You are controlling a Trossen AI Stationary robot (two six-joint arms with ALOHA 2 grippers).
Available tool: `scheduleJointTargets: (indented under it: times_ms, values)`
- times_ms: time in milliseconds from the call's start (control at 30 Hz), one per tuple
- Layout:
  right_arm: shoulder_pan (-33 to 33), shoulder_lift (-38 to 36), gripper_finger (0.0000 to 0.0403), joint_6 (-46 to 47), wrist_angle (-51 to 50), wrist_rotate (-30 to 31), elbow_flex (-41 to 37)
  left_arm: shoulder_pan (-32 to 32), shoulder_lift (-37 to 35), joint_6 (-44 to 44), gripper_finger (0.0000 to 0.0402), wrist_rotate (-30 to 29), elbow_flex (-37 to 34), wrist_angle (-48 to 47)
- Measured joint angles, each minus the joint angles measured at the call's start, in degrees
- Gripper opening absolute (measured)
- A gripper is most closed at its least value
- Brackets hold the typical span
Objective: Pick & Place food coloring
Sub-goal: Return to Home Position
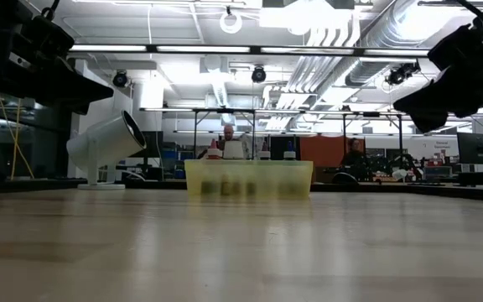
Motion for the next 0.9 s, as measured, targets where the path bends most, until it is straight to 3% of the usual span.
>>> scheduleJointTargets:
  times_ms: [900]
  values:
    - [-0.02,0.99,0.0000,1.16,0.96,0.04,0.00,0.00,0.00,0.00,0.0000,0.00,0.00,0.00]
